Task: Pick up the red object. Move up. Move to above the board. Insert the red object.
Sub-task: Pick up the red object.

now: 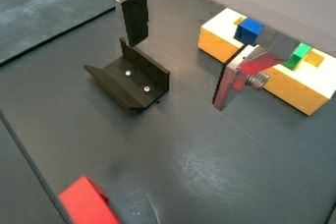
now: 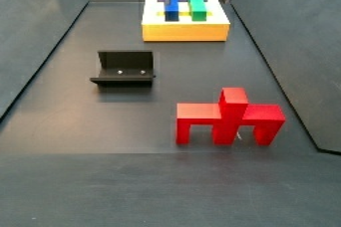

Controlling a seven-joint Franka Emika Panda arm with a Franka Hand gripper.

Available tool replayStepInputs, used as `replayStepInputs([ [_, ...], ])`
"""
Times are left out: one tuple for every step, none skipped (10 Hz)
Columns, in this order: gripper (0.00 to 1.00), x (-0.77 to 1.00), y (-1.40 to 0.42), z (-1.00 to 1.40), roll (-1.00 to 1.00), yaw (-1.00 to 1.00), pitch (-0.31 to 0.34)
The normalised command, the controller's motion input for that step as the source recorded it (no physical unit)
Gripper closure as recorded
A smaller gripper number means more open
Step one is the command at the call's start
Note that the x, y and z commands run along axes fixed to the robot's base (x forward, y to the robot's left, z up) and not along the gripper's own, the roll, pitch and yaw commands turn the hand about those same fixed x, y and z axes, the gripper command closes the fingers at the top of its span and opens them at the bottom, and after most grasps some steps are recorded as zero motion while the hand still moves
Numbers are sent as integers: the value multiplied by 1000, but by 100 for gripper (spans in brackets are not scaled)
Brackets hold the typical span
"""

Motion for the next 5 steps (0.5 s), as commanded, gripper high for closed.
replayStepInputs([
  [0, 43, 686, -189, -64, -40, 0],
  [0, 0, 846, -289, -80, -111, 0],
  [0, 0, 860, -314, -47, -120, 0],
  [0, -34, 866, -314, -29, -120, 0],
  [0, -26, 863, -309, -44, -114, -4],
])
